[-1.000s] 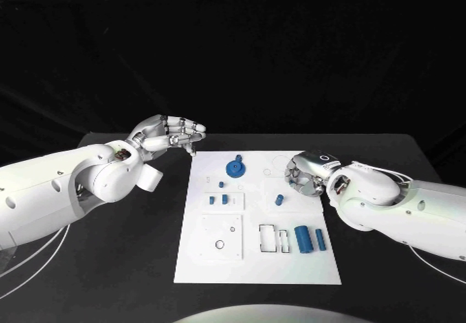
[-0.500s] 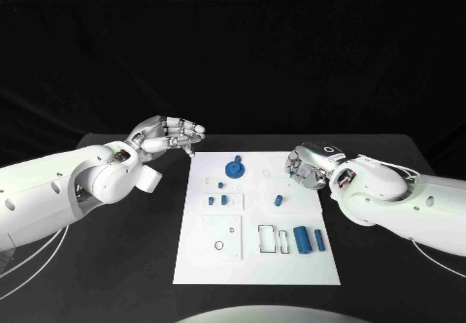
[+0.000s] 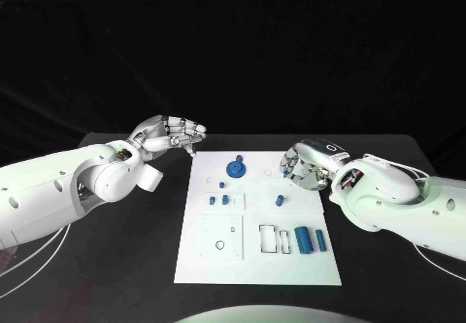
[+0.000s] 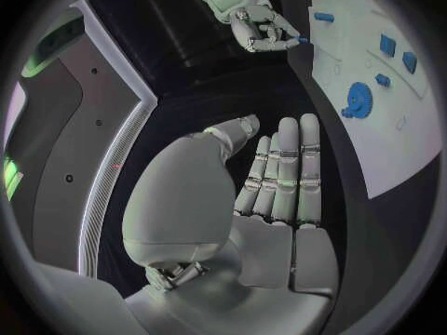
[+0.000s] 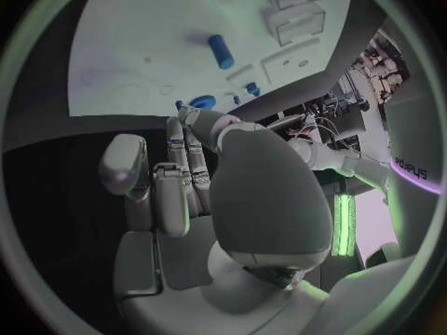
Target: Assemble the parts on the task board
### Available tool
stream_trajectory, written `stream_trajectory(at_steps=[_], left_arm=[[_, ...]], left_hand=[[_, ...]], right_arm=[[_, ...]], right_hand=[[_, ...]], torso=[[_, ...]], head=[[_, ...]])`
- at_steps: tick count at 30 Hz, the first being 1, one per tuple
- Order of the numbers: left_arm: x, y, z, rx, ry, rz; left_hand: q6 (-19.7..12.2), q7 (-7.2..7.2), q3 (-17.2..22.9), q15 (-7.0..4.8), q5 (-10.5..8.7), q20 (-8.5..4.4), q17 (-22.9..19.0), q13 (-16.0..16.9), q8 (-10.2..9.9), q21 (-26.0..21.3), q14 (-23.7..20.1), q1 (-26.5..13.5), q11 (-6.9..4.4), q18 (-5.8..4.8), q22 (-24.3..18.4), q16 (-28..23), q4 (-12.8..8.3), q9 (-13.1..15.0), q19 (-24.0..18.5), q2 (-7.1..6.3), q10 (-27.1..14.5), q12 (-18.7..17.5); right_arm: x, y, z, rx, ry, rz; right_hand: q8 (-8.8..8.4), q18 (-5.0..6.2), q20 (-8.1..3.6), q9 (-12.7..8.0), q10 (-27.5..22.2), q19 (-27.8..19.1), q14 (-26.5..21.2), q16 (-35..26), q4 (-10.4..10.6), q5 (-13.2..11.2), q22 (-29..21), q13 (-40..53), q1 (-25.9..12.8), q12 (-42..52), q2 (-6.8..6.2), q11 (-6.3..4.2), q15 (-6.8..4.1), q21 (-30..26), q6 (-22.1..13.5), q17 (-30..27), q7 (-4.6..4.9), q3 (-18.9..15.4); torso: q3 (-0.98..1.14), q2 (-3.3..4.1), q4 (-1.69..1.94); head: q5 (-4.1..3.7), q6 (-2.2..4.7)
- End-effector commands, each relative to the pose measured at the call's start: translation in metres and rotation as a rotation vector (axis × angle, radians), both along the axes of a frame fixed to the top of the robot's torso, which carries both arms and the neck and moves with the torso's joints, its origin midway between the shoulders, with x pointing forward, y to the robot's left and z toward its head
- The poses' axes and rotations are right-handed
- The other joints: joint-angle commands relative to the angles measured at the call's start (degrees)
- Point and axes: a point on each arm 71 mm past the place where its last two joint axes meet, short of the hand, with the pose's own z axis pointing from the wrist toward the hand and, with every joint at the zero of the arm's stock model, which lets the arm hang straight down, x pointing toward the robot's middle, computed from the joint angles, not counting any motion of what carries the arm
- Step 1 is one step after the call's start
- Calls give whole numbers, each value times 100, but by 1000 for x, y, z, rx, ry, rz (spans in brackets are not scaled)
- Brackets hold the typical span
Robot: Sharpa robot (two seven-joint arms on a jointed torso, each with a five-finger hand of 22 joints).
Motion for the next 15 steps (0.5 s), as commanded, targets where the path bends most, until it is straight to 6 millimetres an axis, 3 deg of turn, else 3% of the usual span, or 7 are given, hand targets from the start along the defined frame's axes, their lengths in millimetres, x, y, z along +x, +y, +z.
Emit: stream_trajectory(at_steps=[1, 4, 5, 15], left_arm=[[0, -3, 1, -8, -8, -14], [0, -4, 1, -9, -8, -15], [0, -4, 1, -9, -8, -16], [1, -8, 0, -11, -5, -23]], left_hand=[[-31, 150, -24, 27, 10, 2, -6, -6, 30, -23, -8, 25, -4, 75, -6, -28, -10, -6, 22, 15, -45, 25], [-31, 150, -24, 27, 10, 2, -6, -6, 30, -23, -8, 25, -4, 75, -6, -28, -10, -6, 22, 15, -45, 25], [-31, 150, -24, 27, 10, 2, -6, -6, 30, -23, -8, 25, -4, 75, -6, -28, -10, -6, 22, 15, -45, 25], [-38, 152, -27, 29, 9, 3, -7, -6, 34, -24, -10, 26, -2, 75, -7, -28, -11, -6, 20, 15, -53, 32]], right_arm=[[-9, 14, 4, 85, 4, 48], [-17, 28, 6, 118, 6, 90], [-20, 33, 5, 128, 7, 106], [-39, 67, -14, 161, 47, 196]], right_hand=[[26, -78, -35, 5, 322, 10, 350, 35, -38, 24, -1, 292, -79, 11, 0, -263, -39, 12, 45, 138, 13, -10], [26, -78, -36, 5, 321, 10, 351, 37, -42, 25, 2, 293, -79, 10, 2, -263, -39, 14, 44, 142, 13, -7], [-2, -89, -48, -2, 312, 2, 346, 39, -59, 851, 30, 294, -149, -22, -73, -238, -28, 37, 2, 139, 53, 99], [9, -78, -50, 3, 328, -8, 346, 40, -78, 854, 24, 305, -149, -22, -52, -238, -30, 23, 22, 138, 28, 110]], torso=[[7, 3, 6], [4, -2, 9], [0, -4, 9], [-9, -13, 11]], head=[[34, -18], [57, -33], [81, -43], [304, -130]])
